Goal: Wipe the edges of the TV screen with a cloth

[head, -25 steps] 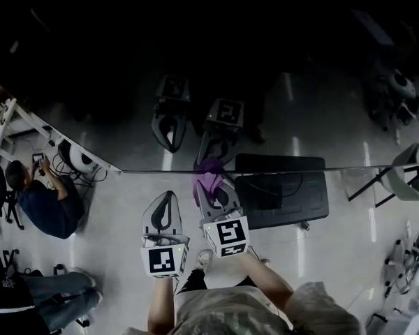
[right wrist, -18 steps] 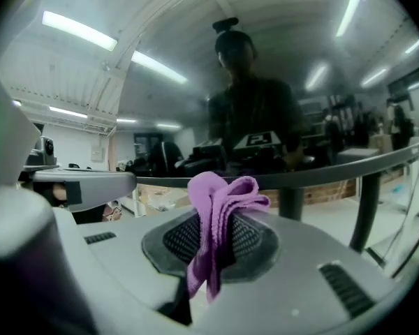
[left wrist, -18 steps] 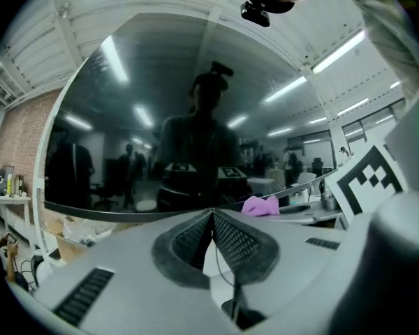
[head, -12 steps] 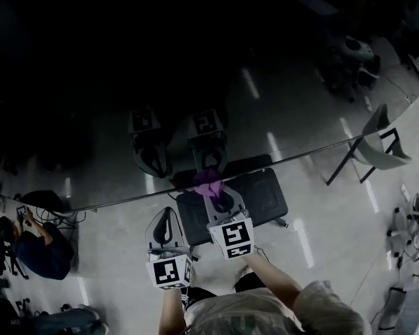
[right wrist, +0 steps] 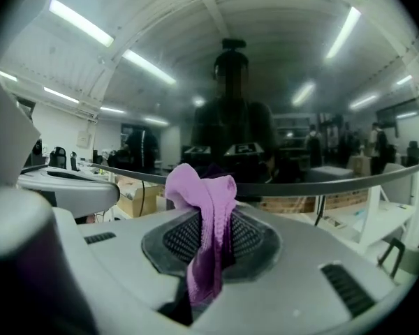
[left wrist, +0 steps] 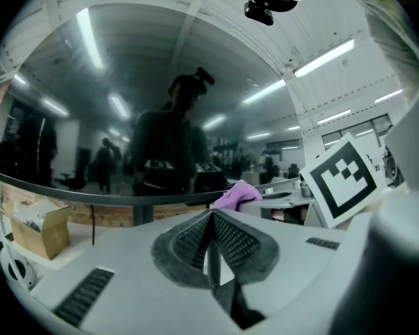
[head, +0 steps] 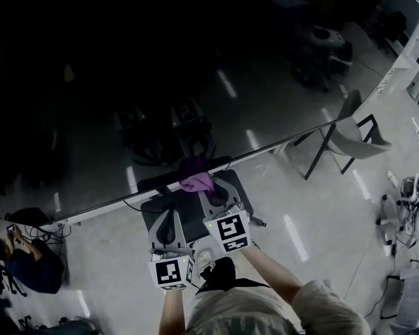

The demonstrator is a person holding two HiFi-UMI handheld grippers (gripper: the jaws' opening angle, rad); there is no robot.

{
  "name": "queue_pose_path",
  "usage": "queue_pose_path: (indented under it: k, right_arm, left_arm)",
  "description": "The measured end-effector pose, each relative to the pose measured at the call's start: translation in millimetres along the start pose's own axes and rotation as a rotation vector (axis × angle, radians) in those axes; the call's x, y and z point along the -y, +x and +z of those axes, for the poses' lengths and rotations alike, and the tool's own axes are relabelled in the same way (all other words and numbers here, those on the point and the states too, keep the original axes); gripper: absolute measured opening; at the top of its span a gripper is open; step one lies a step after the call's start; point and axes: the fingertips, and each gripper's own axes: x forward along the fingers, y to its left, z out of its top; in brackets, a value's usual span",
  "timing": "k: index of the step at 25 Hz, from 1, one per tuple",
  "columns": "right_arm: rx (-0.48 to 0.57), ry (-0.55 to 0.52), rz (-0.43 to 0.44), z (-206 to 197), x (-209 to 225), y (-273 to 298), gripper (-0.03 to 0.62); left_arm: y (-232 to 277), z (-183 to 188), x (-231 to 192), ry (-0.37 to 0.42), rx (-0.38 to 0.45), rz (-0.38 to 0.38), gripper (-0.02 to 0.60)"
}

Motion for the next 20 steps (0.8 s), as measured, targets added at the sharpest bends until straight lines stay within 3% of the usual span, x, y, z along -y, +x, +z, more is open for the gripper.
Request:
queue_pose_path:
  k: [7,12,20]
  right_arm:
    - [-0.014,-0.050,-0.114,-12.4,84.9,-9.1,0.051]
    - [-0.042,-0.019,-0.209,-10.9,160.8,-25.9,0.051]
    - [-0.063,0.040,-0.302,-9.3,269.4,-64.7,0.052]
  left_arm:
    - [53.4,-13.1,54.8,-0.030,-0.004,-0.093,0.015]
    - [92.6,-9.2,110.8,-0.077,-0.002,-0.166,0.015]
    - [161.0,-6.0,215.1,-0.068,-0.033,-0.282,0.015]
